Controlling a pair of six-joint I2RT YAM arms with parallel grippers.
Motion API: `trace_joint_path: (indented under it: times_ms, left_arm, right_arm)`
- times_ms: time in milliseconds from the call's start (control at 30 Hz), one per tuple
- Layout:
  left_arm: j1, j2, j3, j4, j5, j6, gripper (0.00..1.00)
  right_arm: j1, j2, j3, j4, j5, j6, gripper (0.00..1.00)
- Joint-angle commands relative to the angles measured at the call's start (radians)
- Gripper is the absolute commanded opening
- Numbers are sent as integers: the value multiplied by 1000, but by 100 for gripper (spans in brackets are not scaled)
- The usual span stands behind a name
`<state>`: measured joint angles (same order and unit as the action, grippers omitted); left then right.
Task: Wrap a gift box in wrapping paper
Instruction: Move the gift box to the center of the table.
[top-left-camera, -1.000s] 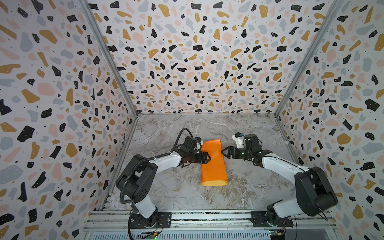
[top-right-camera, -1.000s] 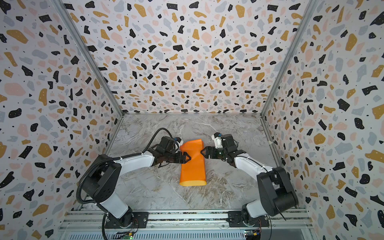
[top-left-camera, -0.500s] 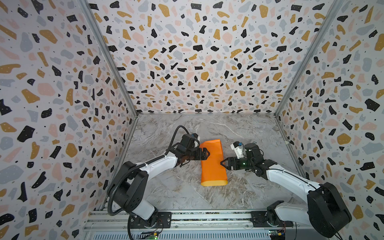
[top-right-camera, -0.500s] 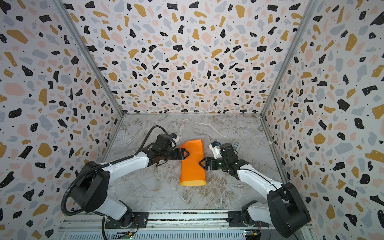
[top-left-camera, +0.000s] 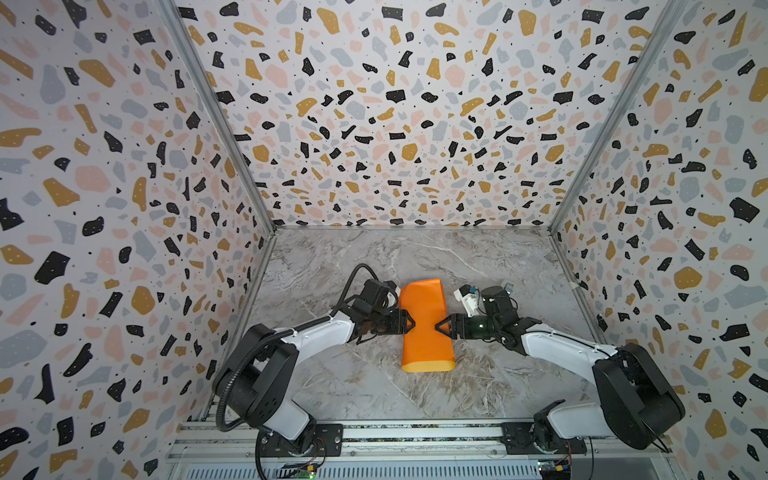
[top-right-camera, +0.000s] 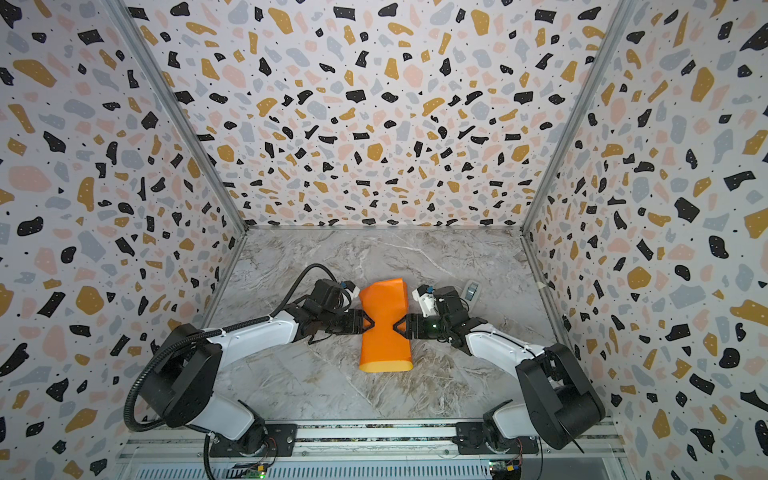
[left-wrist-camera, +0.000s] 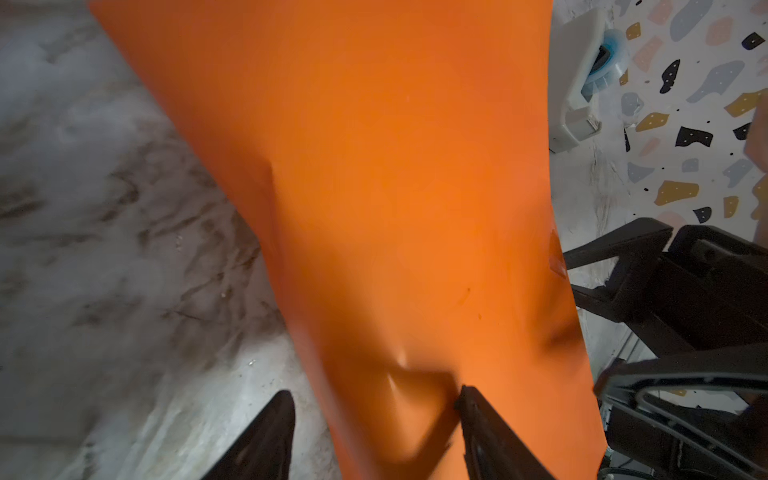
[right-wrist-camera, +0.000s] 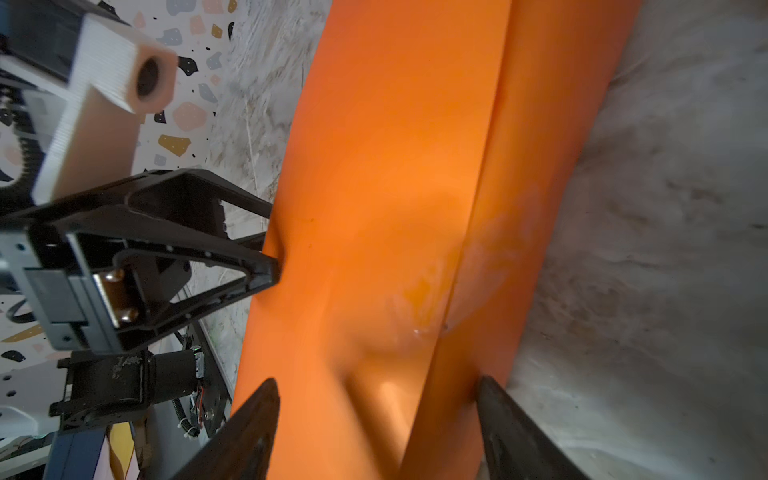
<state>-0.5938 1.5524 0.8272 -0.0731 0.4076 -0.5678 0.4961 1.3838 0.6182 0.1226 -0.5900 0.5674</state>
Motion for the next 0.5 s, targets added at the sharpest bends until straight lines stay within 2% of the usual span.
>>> trace_joint_path:
  times_ms: [0,167,467]
  left_arm:
    - [-8,32,33,45,40,-18,61]
    - [1,78,87,58,23,-23,61]
    - [46,157,190,32,-22,9,70]
  right_arm:
    - [6,21,22,50,-16,33,73]
    - [6,64,61,82,-1,41,72]
    - [-45,204,203,69,19,-18,71]
